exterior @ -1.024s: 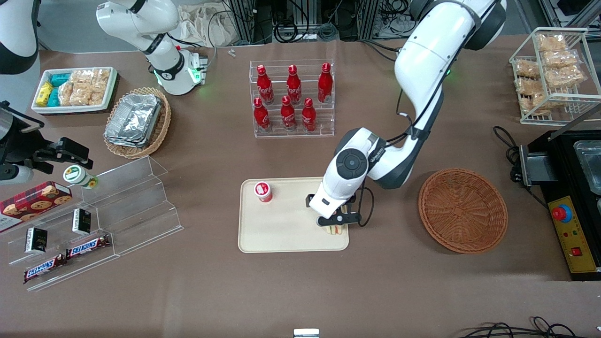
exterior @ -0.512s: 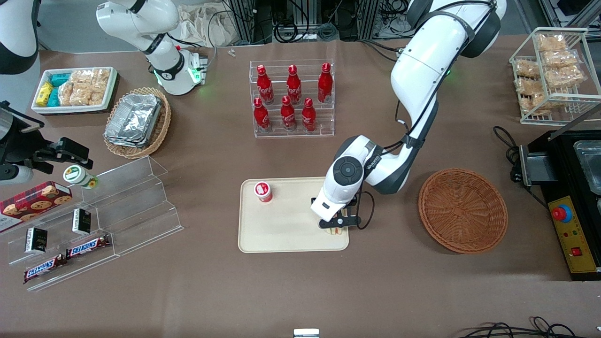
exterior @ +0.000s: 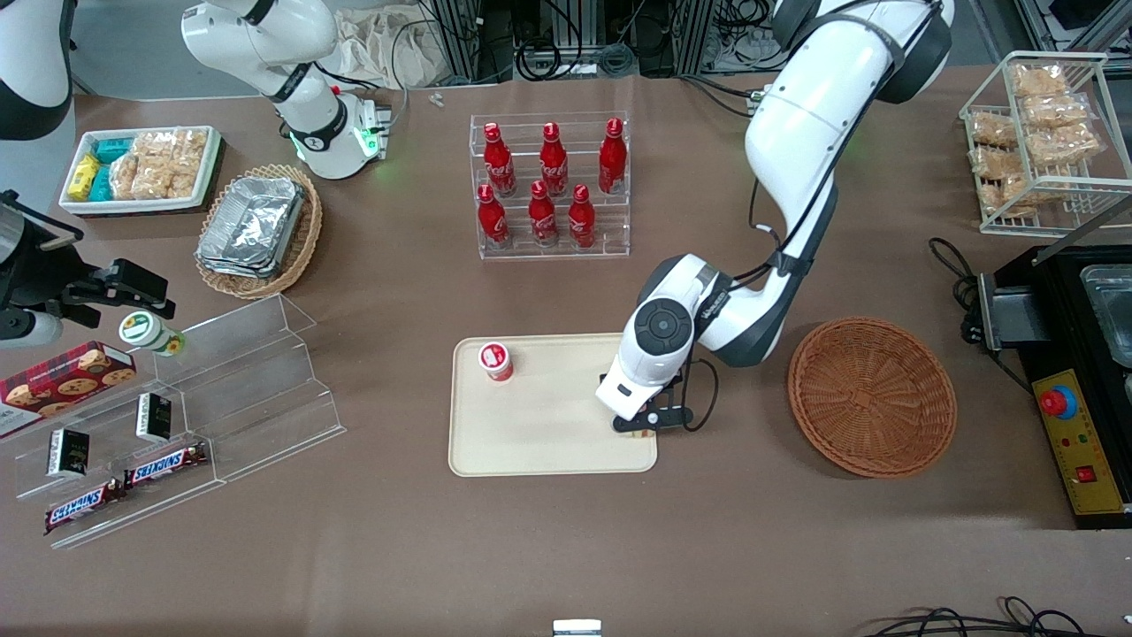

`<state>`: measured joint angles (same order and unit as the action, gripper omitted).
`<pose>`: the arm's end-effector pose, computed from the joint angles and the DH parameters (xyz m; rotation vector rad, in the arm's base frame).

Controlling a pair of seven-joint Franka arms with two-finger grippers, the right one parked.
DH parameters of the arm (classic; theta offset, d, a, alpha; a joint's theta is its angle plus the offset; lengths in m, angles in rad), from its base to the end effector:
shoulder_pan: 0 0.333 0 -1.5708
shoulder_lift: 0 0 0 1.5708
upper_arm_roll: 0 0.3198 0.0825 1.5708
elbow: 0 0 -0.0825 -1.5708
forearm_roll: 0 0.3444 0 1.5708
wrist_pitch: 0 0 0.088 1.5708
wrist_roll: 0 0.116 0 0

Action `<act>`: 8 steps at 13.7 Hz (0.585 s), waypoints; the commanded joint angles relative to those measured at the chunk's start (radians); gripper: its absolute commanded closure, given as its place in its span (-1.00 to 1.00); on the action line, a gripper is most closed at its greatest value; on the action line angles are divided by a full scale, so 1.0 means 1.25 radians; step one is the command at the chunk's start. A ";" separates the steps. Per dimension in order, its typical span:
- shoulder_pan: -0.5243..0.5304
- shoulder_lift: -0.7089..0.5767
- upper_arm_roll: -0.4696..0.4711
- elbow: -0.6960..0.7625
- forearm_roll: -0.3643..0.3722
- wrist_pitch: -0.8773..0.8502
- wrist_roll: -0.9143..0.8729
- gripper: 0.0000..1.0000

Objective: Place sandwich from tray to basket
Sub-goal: 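Lift the sandwich and carry it with the left gripper over the wicker basket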

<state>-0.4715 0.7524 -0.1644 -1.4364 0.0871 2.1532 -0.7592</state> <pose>0.5720 -0.3890 0.2635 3.1205 0.1823 -0.0708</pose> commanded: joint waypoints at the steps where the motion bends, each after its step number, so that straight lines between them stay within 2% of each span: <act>1: 0.031 -0.079 -0.005 -0.027 -0.002 -0.079 -0.020 0.89; 4: 0.100 -0.137 -0.016 -0.035 -0.012 -0.134 -0.022 0.89; 6: 0.179 -0.220 -0.025 -0.099 -0.030 -0.165 -0.012 0.89; 7: 0.216 -0.254 -0.026 -0.129 -0.034 -0.168 -0.021 0.84; 8: 0.249 -0.274 -0.026 -0.141 -0.039 -0.173 -0.027 0.65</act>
<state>-0.2459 0.5219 -0.1747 -1.4991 0.0629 1.9429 -0.7748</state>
